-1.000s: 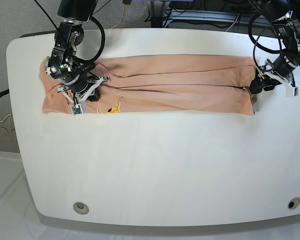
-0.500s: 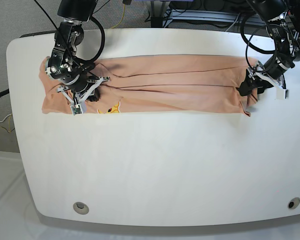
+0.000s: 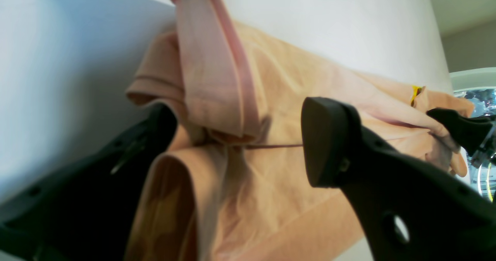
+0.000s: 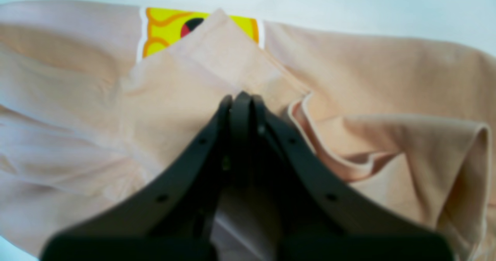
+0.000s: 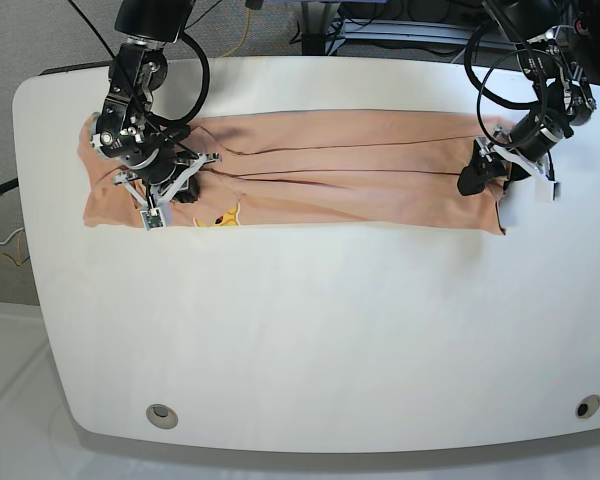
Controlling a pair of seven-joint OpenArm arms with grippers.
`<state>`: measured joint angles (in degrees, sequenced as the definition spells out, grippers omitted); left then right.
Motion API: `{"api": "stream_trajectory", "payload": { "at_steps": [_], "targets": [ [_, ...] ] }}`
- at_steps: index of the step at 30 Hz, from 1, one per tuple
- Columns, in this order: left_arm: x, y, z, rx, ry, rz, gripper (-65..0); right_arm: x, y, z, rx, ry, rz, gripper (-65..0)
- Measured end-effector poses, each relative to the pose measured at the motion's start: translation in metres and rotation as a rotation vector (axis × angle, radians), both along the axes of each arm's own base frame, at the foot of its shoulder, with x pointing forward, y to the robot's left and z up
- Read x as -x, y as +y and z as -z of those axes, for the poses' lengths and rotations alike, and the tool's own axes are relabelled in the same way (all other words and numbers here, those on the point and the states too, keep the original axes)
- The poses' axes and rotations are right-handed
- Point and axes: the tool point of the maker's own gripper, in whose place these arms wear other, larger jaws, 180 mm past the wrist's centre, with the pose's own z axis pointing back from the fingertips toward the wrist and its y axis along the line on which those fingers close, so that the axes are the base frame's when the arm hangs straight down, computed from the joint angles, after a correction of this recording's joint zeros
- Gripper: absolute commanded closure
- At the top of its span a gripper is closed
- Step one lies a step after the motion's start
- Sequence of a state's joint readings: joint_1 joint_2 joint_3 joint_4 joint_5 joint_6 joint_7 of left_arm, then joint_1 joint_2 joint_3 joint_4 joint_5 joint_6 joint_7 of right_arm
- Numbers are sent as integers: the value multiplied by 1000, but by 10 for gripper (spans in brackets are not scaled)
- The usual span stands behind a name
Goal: Fold the T-shirt properly
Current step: 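Lift the strip end with the left gripper and fold it toward the right gripper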
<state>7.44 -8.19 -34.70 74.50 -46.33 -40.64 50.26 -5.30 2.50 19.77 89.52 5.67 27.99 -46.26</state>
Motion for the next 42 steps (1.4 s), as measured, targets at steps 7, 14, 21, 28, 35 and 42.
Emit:
{"api": "stream_trajectory", "payload": {
  "at_steps": [7, 14, 21, 28, 35, 42],
  "targets": [
    [7, 2, 8, -18, 41, 6, 0, 0, 0, 0, 0, 0, 0, 0],
    [13, 2, 11, -17, 57, 7, -26, 0, 0, 0, -1, -1, 0, 0],
    [11, 2, 10, -17, 46, 0, -26, 0, 0, 0, -1, 0, 0, 0],
    [5, 0, -8, -102, 16, 45, -25, 0, 0, 0, 0, 1, 0, 0],
    [-22, -30, -51, -132, -134, 110, -25, 0, 0, 0, 0, 0, 1, 0],
    [-27, -66, -56, -91, -165, 172, -25, 0, 1, 0, -3, -1, 0, 0]
  ]
}}
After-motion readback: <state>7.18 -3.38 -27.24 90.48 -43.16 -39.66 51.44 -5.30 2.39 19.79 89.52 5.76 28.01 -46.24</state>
